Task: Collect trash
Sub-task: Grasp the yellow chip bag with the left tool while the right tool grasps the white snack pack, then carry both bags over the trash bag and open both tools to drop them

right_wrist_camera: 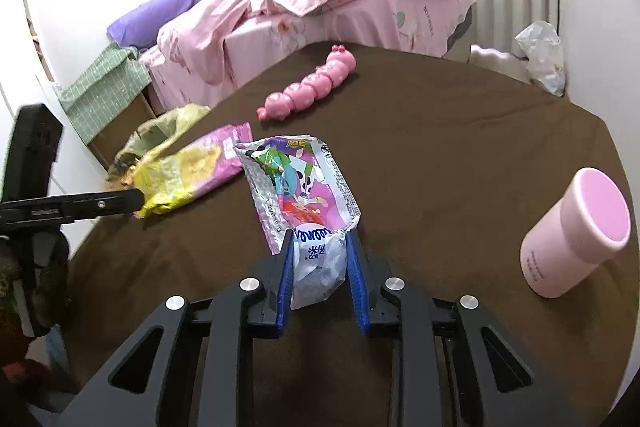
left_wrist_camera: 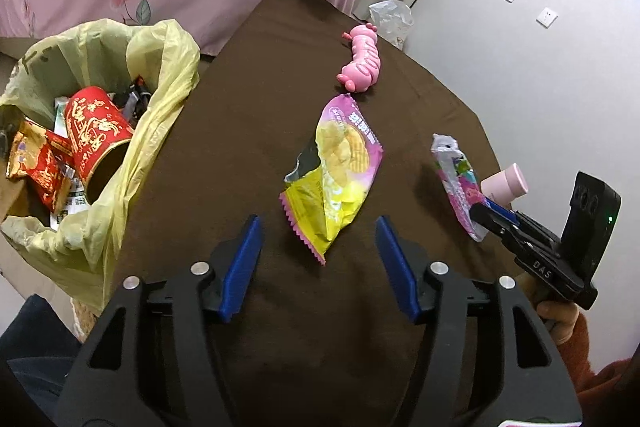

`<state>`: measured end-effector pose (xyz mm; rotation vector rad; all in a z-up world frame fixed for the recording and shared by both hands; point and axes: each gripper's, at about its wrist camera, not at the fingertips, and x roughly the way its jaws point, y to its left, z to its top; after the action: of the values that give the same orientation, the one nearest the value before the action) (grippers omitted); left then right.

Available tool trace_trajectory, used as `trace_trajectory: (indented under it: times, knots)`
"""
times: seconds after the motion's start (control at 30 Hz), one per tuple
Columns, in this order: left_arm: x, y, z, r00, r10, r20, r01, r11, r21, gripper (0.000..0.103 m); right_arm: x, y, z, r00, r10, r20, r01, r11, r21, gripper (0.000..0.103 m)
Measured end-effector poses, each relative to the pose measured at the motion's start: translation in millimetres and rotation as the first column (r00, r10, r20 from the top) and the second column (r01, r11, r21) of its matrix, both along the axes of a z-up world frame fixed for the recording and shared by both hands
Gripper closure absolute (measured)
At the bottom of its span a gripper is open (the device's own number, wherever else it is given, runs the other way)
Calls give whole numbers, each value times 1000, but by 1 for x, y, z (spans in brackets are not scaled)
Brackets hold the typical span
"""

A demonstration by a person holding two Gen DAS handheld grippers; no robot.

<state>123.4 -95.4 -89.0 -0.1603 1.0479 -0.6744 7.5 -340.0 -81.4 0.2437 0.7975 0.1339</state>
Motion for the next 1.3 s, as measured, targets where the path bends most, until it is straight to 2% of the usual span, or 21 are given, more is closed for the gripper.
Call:
trace_trajectory:
  times: [0.13, 0.17, 0.23, 0.33, 0.53, 0.7, 0.97, 1.07, 1.17, 1.3]
  knots:
    - [1, -11, 2, 1000, 15, 15, -15, 998, 54, 48, -3, 1, 3, 1000, -10, 5, 10, 1000, -5, 78]
    - [1, -15, 3, 1000, 24, 21, -25, 997, 73, 60, -3, 1, 4, 1000, -11, 5, 11, 1000, -5, 78]
    - [4, -19, -1, 999, 33, 2, -33, 996, 88, 79, -4, 1, 5, 1000, -8, 10, 8, 1000, -14, 78]
    - [3, -19, 0, 999, 34, 17, -35, 997, 72, 90, -5, 5, 13, 1000, -7, 28, 9, 999, -46, 79]
    - [-5, -2, 23, 991, 61, 123, -70, 995, 70, 92, -5, 8, 32, 998, 0, 65, 2, 999, -34, 78]
    - [-6, 28, 45, 977, 106, 186, -120, 991, 65, 92, 1, 28, 50, 994, 54, 98, -47, 997, -68, 78]
    - [2, 93, 56, 953, 208, 221, -226, 973, 57, 92, 31, 84, 73, 974, 186, 126, -168, 976, -136, 79]
    - [4, 121, 57, 933, 264, 246, -287, 956, 64, 92, 46, 106, 78, 964, 235, 127, -216, 965, -146, 79]
    - [13, 157, 56, 907, 336, 256, -364, 928, 73, 92, 60, 128, 83, 952, 276, 131, -252, 953, -170, 79]
    - [23, 179, 46, 912, 342, 226, -370, 924, 97, 92, 81, 151, 85, 941, 311, 132, -285, 940, -187, 79]
